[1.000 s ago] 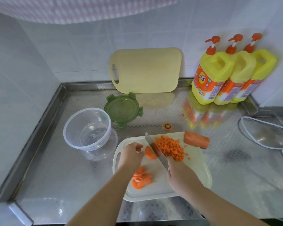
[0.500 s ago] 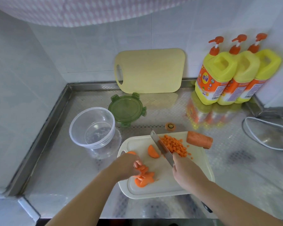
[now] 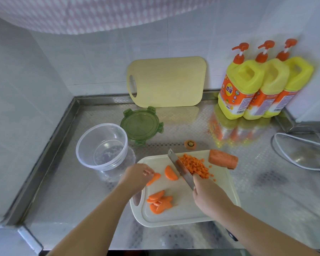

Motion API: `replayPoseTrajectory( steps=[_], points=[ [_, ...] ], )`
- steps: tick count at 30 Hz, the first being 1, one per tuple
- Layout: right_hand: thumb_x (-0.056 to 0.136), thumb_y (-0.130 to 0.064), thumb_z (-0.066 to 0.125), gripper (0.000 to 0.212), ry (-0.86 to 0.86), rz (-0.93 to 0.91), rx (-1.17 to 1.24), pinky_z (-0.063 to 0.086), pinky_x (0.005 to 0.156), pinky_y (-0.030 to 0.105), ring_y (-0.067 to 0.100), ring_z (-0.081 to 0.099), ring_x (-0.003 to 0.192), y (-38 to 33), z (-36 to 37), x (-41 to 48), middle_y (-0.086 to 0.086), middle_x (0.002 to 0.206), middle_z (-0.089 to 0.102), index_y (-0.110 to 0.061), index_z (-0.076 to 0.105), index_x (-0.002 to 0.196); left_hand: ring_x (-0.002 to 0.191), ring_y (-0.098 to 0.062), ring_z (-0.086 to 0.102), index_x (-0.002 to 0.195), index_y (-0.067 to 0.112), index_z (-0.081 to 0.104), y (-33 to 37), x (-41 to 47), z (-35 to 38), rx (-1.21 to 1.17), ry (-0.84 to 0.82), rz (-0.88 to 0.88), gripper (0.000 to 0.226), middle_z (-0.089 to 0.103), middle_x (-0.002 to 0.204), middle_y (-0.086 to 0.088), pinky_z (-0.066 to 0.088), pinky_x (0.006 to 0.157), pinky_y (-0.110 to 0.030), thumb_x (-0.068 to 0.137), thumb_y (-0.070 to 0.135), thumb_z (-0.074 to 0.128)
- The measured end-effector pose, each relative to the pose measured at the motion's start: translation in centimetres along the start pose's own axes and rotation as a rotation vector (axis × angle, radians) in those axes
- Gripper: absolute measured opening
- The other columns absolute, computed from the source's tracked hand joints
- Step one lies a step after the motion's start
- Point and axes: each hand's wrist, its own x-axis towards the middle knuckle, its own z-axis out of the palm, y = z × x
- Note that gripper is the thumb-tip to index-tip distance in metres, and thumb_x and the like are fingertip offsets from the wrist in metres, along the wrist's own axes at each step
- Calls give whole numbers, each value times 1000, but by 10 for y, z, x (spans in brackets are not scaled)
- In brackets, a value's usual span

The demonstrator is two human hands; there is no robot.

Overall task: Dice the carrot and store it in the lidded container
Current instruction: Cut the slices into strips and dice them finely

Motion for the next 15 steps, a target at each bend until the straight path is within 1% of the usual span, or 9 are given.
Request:
replayPoseTrajectory(
  steps=[1, 2, 3, 5, 7, 9, 11, 13, 15],
  points=[
    [99, -19, 35, 10, 0, 0, 1, 27, 49, 19, 3, 35, 55, 0, 0, 0, -11, 68, 36, -23, 33, 91, 79, -7, 58, 87, 24, 67, 5, 3, 3, -135, 57, -52, 3, 64, 80, 12, 44, 75, -23, 86, 24, 64],
    [99, -19, 35, 10, 0, 2, 1, 27, 49, 19, 3, 35, 55, 0, 0, 0, -11, 67, 36, -23, 33, 91, 72, -10, 58, 85, 20, 66, 11, 5, 8, -306, 68, -113, 2, 65, 73, 8, 47, 74, -27, 85, 18, 65],
    [99, -19, 35, 9, 0, 5, 2, 28, 49, 18, 3, 36, 55, 1, 1, 1, -11, 68, 36, -23, 34, 92, 66, -13, 57, 85, 15, 65, 17, 7, 13, -474, 48, -174, 3, 65, 67, 2, 50, 73, -31, 85, 11, 65],
    [100, -19, 34, 7, -1, 6, -1, 31, 51, 18, 3, 37, 57, 1, 2, 1, -11, 69, 37, -23, 37, 95, 60, -17, 55, 87, 7, 62, 27, 8, 27, -682, -4, -272, 5, 63, 62, -6, 51, 68, -30, 86, 3, 63],
    [100, -19, 33, 6, -8, 5, -4, 30, 51, 18, 3, 36, 57, 1, 3, 2, -11, 69, 36, -22, 36, 95, 59, -18, 55, 82, 8, 60, 33, 11, 38, -747, -8, -330, 9, 63, 62, -8, 50, 64, -27, 87, 1, 62],
    [100, -20, 34, 8, -11, 5, 8, 29, 52, 18, 3, 35, 59, 1, 2, 2, -11, 70, 35, -23, 33, 93, 55, -17, 54, 77, 10, 60, 33, 15, 46, -757, 2, -369, 13, 63, 60, -7, 50, 62, -26, 87, 1, 63],
    [100, -19, 34, 9, -6, 8, 15, 30, 53, 17, 4, 38, 61, 1, 2, 3, -11, 70, 36, -23, 33, 92, 53, -18, 54, 79, 9, 61, 31, 18, 51, -748, 21, -383, 9, 64, 58, -7, 52, 64, -31, 85, 3, 65],
    [99, -19, 34, 9, 6, 12, 19, 38, 60, 20, 8, 46, 67, 0, 2, 2, -11, 72, 39, -24, 34, 93, 54, -19, 55, 85, 8, 62, 31, 18, 52, -709, 45, -382, 6, 64, 58, -6, 54, 71, -35, 83, 7, 67],
    [99, -18, 34, 7, 18, 9, 15, 47, 70, 25, 12, 53, 75, 0, 2, 0, -9, 76, 44, -24, 38, 98, 54, -18, 56, 89, 12, 58, 33, 17, 52, -681, 68, -393, 11, 64, 59, -6, 54, 71, -33, 81, 9, 66]
  ],
)
